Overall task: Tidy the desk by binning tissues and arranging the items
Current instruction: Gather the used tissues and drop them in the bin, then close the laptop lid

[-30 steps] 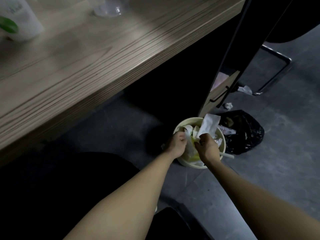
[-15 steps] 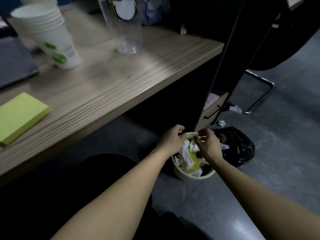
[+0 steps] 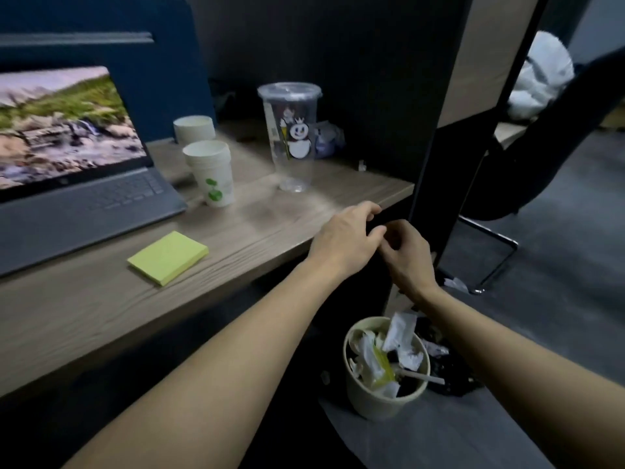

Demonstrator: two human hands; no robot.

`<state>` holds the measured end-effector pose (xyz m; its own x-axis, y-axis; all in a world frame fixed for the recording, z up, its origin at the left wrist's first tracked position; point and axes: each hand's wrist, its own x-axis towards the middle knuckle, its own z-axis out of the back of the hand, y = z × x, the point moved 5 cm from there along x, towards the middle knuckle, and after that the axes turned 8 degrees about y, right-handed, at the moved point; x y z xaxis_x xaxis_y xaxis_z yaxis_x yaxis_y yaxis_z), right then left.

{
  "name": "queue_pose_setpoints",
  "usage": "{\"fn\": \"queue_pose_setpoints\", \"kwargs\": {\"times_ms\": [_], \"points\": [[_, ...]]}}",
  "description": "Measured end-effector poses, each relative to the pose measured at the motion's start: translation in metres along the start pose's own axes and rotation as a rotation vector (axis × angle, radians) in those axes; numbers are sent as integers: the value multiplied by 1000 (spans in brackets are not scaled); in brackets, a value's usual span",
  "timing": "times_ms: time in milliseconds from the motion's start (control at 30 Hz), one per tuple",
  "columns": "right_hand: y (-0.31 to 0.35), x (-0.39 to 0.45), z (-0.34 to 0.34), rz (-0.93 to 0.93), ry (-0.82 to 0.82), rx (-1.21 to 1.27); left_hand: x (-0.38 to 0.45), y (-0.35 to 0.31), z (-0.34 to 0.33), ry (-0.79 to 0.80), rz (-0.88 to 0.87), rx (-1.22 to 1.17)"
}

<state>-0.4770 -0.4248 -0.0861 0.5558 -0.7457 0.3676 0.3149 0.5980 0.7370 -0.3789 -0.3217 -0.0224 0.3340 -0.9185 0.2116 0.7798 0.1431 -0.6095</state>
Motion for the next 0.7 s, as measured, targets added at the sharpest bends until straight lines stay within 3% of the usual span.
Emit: {"fn": "queue_pose_setpoints", "kwargs": {"times_ms": [133,333,700], "points": [[55,22,-4,102,10,16,-12,4,65,-94,-2,119],[134,38,-48,221,48,40,-59,56,150,-194,145,291],[253,34,-153,401,301,138,-160,158,263,-288,466,397]]}}
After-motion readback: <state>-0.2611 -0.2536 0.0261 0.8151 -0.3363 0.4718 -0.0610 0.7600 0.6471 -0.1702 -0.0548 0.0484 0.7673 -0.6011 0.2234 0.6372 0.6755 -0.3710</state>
